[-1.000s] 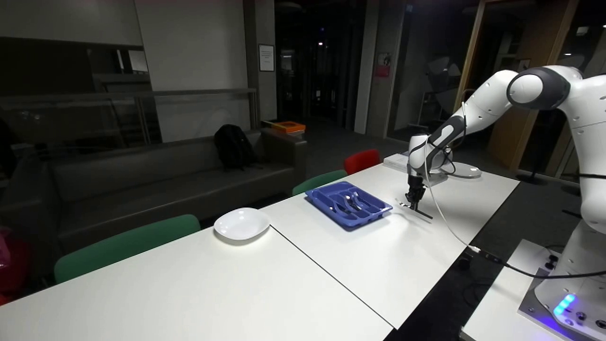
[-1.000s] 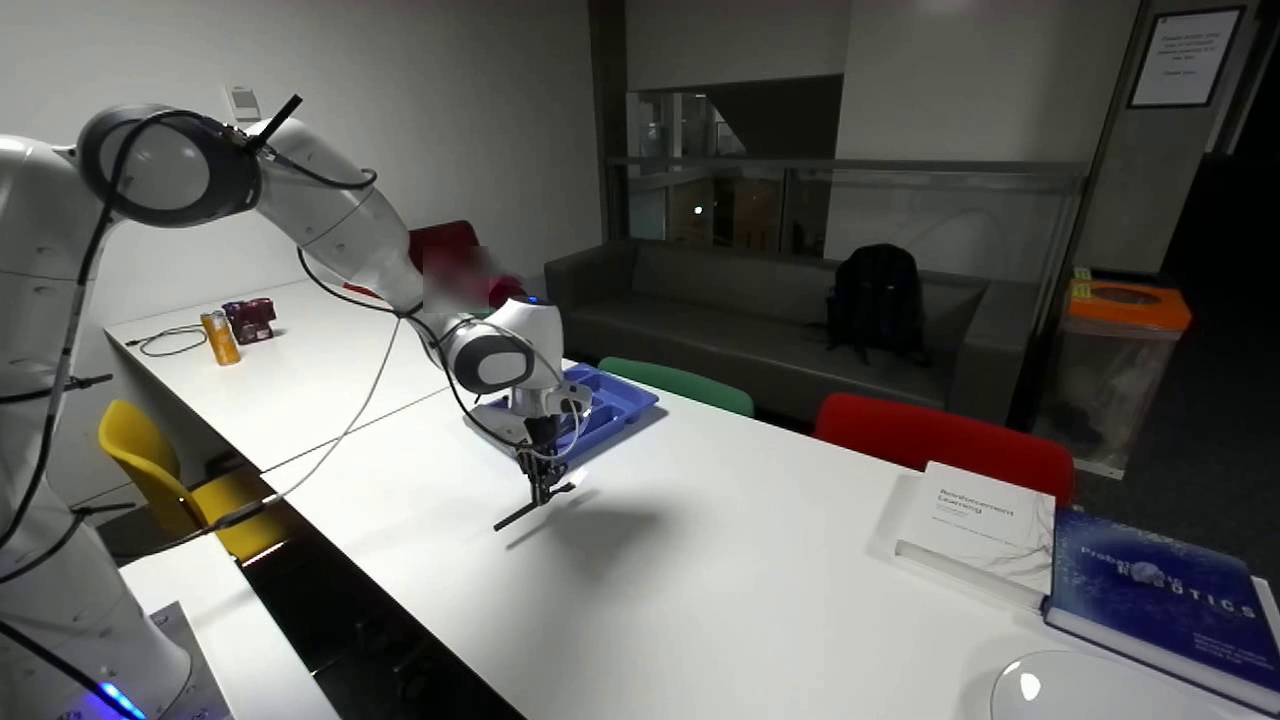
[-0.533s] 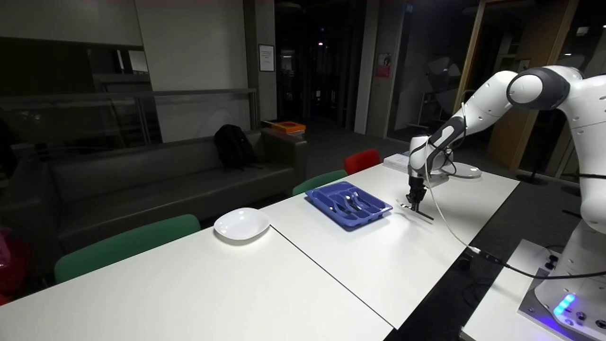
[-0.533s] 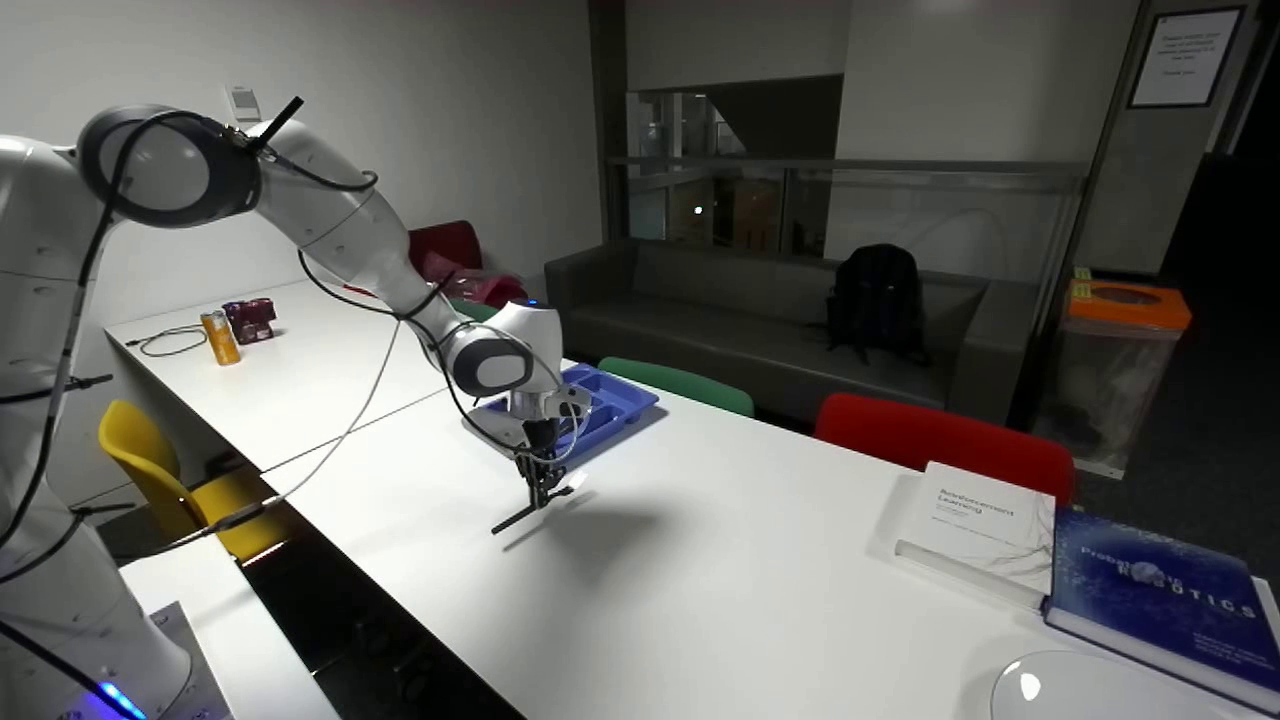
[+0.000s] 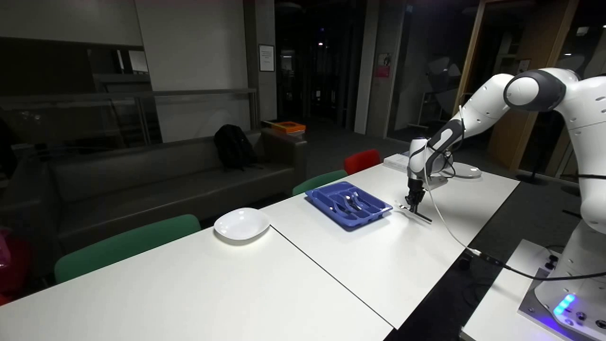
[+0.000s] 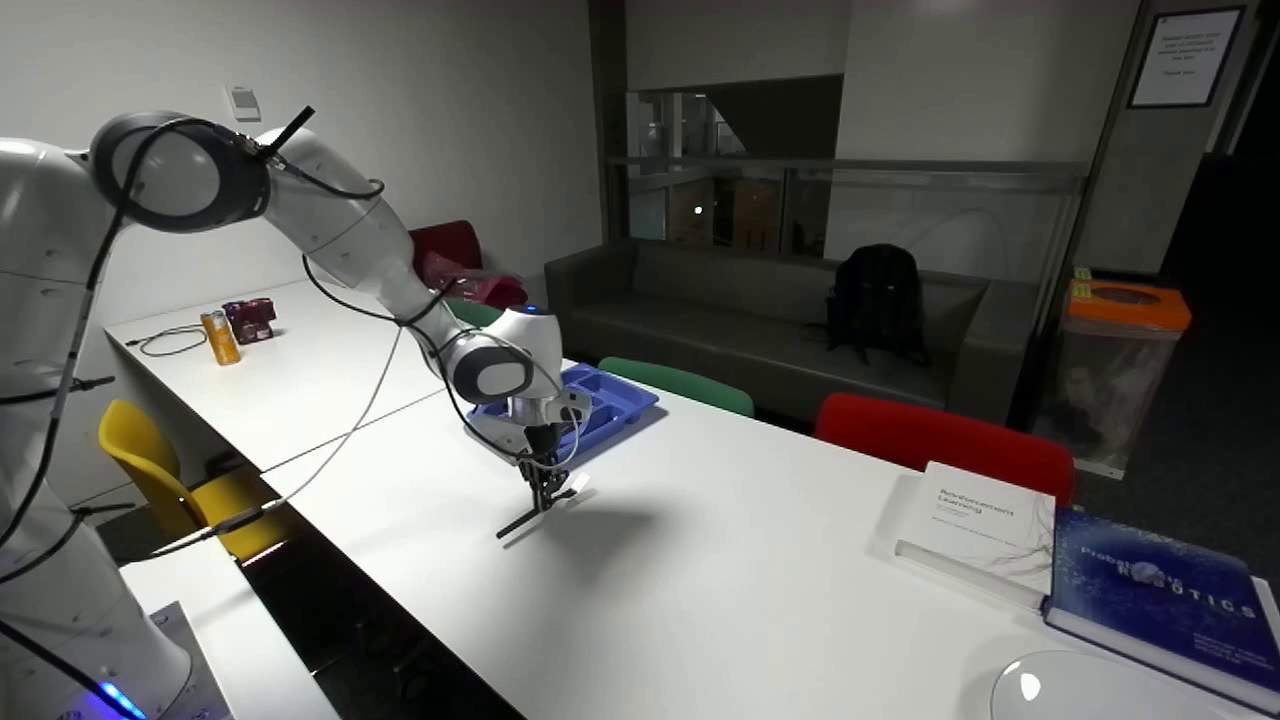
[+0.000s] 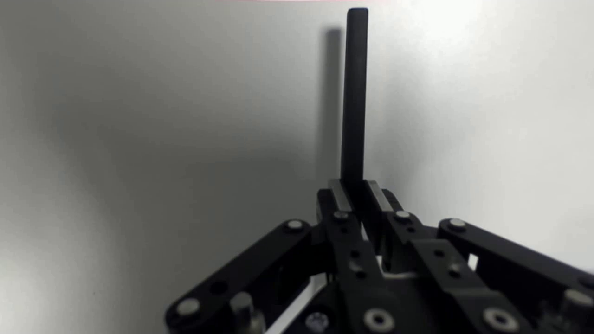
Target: Remove two forks from the tray
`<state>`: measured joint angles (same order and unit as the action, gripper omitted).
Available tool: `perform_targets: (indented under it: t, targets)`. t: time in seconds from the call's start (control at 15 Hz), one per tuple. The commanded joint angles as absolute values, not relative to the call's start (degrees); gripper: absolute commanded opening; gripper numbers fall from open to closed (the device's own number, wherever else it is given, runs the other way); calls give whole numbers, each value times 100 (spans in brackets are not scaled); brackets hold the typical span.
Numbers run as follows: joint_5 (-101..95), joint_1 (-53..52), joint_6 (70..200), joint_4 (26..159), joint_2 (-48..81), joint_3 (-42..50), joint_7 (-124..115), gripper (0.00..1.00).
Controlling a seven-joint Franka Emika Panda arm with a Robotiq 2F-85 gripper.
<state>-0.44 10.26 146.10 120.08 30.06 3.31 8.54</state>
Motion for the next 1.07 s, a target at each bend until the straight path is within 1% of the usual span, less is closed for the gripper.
perform_targets:
  t: [0.0, 0.27, 0.33, 0.4, 0.47, 0.53, 0.73, 0.87, 0.93, 1.0]
  targets:
    - [-5, 1099, 14797, 12058, 3018, 283, 1072, 3]
    - [7, 1121, 14764, 12020, 3105, 247, 1143, 3]
    - [20, 1131, 14742, 12020, 3102, 233, 1166, 38]
    - [47, 1147, 14719, 12025, 3085, 214, 1190, 39]
    - [51, 1142, 14679, 12025, 3059, 210, 1185, 44]
    - [43, 1119, 14615, 12023, 3009, 213, 1157, 53]
    - [-98, 949, 14477, 12034, 2816, 311, 955, 75]
    - [-155, 797, 14306, 11981, 2662, 373, 726, 88]
    - [-200, 690, 14217, 11924, 2587, 413, 553, 97]
    - [-304, 537, 14051, 11835, 2497, 476, 330, 100]
